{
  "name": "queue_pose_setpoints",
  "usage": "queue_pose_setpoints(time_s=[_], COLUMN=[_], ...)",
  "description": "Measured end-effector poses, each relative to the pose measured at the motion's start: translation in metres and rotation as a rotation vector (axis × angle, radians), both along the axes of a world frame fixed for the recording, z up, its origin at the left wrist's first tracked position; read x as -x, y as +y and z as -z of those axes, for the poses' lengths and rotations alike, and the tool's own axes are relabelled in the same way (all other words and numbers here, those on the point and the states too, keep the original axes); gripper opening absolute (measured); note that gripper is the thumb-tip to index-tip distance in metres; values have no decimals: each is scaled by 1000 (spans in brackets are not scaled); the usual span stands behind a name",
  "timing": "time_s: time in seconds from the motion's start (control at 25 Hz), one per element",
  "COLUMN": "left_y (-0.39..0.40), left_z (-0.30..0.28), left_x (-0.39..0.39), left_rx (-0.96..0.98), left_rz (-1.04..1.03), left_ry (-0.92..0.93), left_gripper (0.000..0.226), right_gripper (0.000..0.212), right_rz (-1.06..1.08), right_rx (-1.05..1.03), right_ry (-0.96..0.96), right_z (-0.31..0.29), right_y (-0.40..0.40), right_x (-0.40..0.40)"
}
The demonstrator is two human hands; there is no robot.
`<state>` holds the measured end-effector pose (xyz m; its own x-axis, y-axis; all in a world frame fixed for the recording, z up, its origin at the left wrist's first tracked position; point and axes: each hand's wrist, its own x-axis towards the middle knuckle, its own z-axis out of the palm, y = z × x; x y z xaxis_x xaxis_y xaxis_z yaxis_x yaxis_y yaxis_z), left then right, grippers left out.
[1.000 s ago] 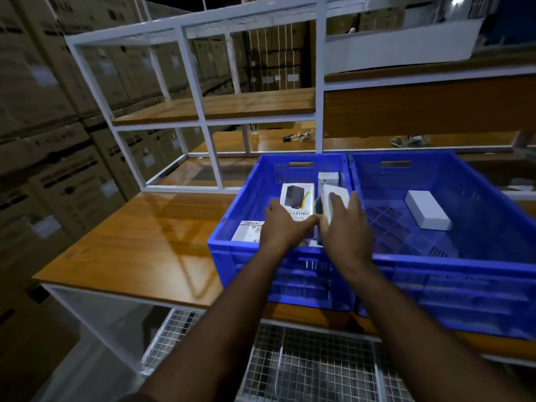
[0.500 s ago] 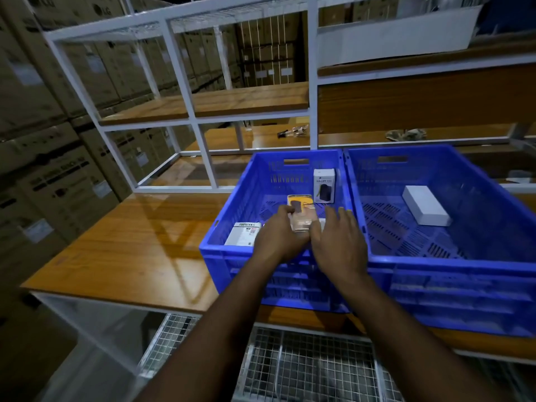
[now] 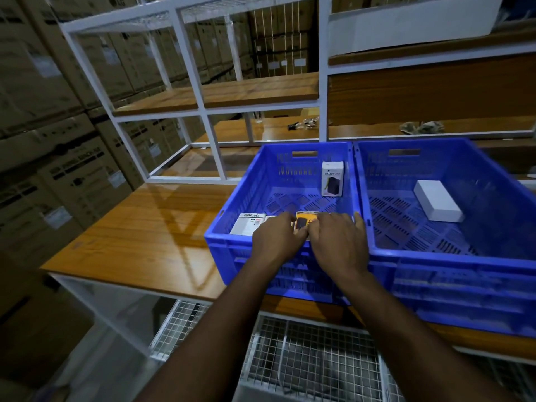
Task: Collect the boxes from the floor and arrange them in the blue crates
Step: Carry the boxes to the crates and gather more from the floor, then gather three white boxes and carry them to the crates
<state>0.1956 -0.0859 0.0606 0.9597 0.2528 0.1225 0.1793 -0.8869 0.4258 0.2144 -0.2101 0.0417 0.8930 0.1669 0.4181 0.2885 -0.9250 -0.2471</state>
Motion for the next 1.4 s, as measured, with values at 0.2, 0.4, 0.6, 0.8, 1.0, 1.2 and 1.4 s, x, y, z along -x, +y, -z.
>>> queue_pose_setpoints(time_s=[0.2, 0.4, 0.6, 0.8, 1.0, 1.2, 1.4], left_y=[9, 44, 82, 128, 167, 178, 169], left_z=[10, 18, 25, 51, 79, 117, 154], left_x=[13, 41, 106, 196, 318, 461, 588], left_rx=[33, -18, 79, 61, 89, 163, 214], left_rz=[-41, -141, -400, -629, -878, -1116, -1290], left_ry=[-211, -481, -515, -357, -290, -180, -108], left_gripper=[36, 22, 12, 31, 35, 44, 45], right_gripper=[24, 16, 18, 12, 16, 19, 20], right_rz=[-91, -322, -547, -723, -891, -1048, -1199], right_rx=[-46, -205, -236, -238, -223, -83, 63], right_ry=[-15, -139, -165, -89, 185, 488, 626], right_z=[0, 6, 16, 28, 51, 87, 124], right_y=[12, 42, 94, 156, 215, 250, 264], right_x=[4, 20, 61, 124, 224, 351, 478])
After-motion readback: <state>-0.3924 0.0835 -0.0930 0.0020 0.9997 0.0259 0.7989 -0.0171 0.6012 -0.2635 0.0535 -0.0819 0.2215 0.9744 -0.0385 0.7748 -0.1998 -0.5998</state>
